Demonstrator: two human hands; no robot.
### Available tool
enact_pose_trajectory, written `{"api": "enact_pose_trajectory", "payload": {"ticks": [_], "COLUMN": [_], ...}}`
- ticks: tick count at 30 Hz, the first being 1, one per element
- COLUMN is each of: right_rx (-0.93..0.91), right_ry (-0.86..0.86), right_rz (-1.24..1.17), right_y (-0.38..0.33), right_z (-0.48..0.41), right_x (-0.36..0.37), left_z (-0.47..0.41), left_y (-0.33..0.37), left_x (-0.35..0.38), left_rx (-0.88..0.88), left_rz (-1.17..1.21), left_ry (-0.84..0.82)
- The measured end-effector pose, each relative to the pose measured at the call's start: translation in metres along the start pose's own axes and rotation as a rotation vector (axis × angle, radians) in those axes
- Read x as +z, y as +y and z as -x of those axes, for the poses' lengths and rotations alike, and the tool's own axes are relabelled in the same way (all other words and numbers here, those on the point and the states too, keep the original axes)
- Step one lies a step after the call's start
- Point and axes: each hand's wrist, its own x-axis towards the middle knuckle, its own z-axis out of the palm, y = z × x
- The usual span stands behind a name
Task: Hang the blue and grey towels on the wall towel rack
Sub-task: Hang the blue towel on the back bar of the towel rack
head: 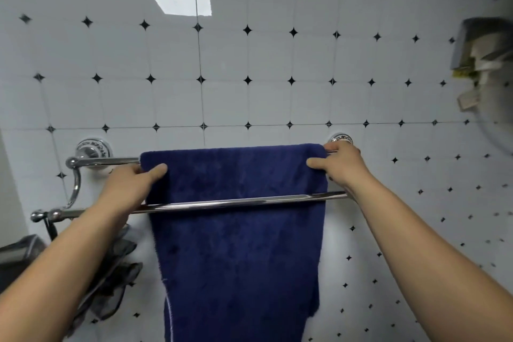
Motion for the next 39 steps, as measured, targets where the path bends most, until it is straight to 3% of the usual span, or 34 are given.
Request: {"api": "enact_pose_trajectory", "payload": {"ticks": [3,5,10,13,16,20,23,26,28,34,39], "right_rx": [0.013,0.018,0.018,-0.025,-0.028,0.019,-0.159,-0.292,-0.297,-0.306,-0.27], "right_ry": [-0.05,-0.15,-0.322,-0.251,-0.073,-0.002,0.086,-0.263,-0.347,-0.153,-0.073], "right_rz": [-0.149,-0.037,0.226,0.125,-0.017,-0.022,0.376,0.386,0.379,0.536,0.444], "right_y": [0.005,0.005,0.005,-0.003,-0.005,-0.004,-0.011,-0.023,-0.029,-0.034,-0.03], "right_z": [-0.002,-0.003,0.001,-0.004,-0.016,-0.03,-0.037,-0.039,-0.04,-0.055,-0.056], "right_x": [-0.004,-0.015,-0.036,-0.032,-0.019,-0.017,-0.026,-0.028,-0.027,-0.049,-0.041], "left_z": [-0.009,-0.012,-0.006,-0.006,-0.008,-0.019,-0.026,-0.03,-0.029,-0.031,-0.024], "left_y": [0.007,0.01,0.006,0.009,0.015,0.017,0.012,0.006,0.005,0.008,0.017], "left_x": [0.003,-0.002,-0.005,-0.006,-0.007,-0.005,0.0,0.003,0.004,-0.014,-0.017], "left_rx": [-0.099,-0.156,-0.108,-0.131,-0.223,-0.38,-0.366,-0.322,-0.286,-0.21,-0.252], "left_rz": [0.185,0.233,0.201,0.286,0.468,0.77,0.66,0.61,0.618,0.594,0.55], "left_ry": [-0.017,-0.042,-0.13,-0.204,-0.36,-0.355,-0.399,-0.442,-0.428,-0.288,-0.228]}}
